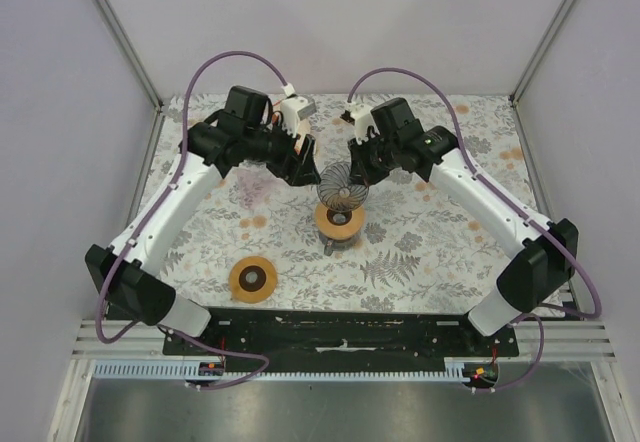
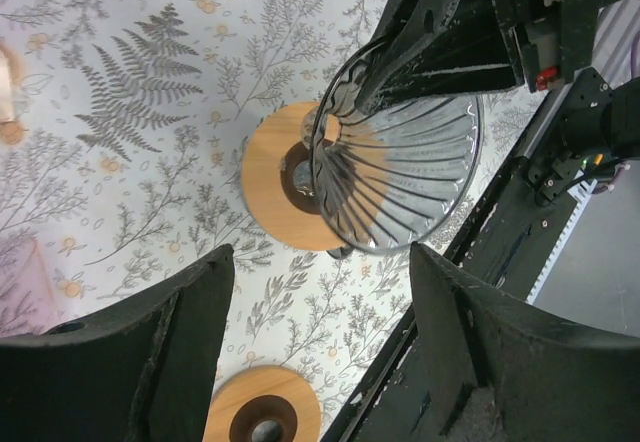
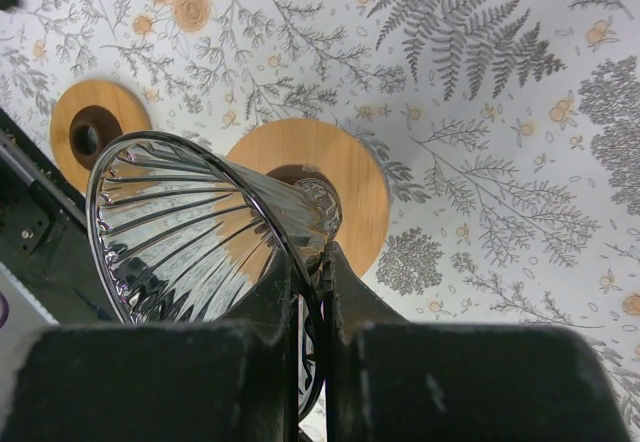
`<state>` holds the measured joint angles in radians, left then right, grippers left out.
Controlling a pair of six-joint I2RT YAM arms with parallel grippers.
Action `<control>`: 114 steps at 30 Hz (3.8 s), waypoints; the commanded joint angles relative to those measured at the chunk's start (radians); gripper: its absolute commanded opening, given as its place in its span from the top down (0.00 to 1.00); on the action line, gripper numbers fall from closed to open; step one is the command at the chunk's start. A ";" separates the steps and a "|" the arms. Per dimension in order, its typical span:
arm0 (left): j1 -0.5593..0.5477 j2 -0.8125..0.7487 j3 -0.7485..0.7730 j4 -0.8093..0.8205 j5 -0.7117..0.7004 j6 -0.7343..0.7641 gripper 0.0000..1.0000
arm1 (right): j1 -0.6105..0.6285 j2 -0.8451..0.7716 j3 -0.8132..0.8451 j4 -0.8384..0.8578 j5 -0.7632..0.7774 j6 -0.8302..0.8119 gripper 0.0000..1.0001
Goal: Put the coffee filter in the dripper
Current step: Pick up the coffee dripper from the center of the board, then place the coffee dripper in the dripper holder.
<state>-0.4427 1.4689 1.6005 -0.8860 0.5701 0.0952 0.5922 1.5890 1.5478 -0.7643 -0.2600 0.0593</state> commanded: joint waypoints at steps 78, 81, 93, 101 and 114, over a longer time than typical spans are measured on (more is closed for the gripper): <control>-0.125 0.251 -0.053 0.044 -0.050 0.024 0.64 | -0.037 0.155 -0.040 0.016 -0.096 0.007 0.69; -0.125 0.251 -0.039 0.039 -0.058 0.026 0.60 | -0.037 0.147 -0.025 0.010 -0.120 0.005 0.62; -0.091 0.217 0.091 -0.013 -0.121 0.038 0.41 | -0.037 0.082 0.046 -0.053 -0.052 -0.027 0.39; 0.051 0.171 0.132 0.175 -0.332 -0.124 0.26 | -0.043 -0.102 -0.006 0.092 0.134 -0.026 0.19; 0.070 0.517 0.326 0.311 -0.518 -0.158 0.47 | -0.115 -0.127 -0.147 0.315 0.286 0.031 0.33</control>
<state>-0.3660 1.8923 1.8210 -0.6075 0.1013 -0.0502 0.4953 1.4292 1.4254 -0.5236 -0.0200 0.0662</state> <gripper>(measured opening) 0.531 0.675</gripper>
